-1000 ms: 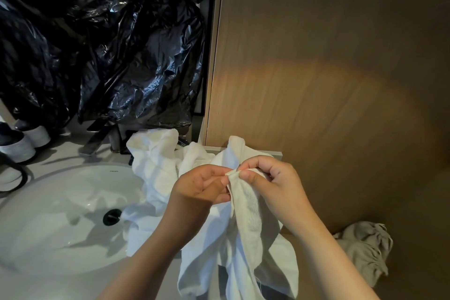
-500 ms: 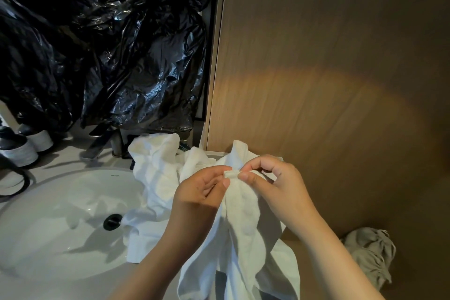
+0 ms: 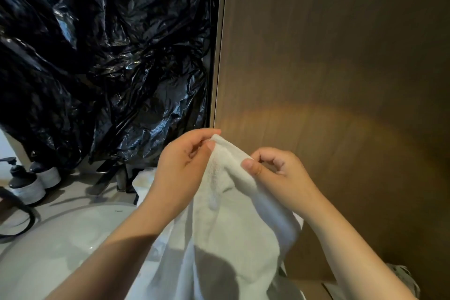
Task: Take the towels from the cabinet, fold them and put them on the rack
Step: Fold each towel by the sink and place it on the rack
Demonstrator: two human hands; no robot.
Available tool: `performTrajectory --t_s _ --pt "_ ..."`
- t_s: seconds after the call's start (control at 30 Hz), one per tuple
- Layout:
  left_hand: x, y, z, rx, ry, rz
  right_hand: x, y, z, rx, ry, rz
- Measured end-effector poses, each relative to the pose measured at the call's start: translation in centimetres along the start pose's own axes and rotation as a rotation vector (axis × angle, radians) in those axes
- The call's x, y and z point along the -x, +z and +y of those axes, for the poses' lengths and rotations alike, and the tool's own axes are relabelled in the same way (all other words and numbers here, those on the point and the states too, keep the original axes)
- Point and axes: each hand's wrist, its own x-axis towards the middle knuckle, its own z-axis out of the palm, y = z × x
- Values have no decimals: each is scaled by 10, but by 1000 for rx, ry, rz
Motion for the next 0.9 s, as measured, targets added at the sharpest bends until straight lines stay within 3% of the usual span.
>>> performTrajectory --t_s 0.33,0.63,0.8,0.9 --pt "-32 -11 -20 32 -162 150 20 -10 48 271 105 -21" --pt "-50 -14 -33 -111 -111 155 34 -17 71 387 123 135" --pt "-63 -4 -45 -150 -144 137 56 -15 85 425 188 45" --pt "-69 -2 -55 -181 -177 135 63 -21 92 405 270 116"
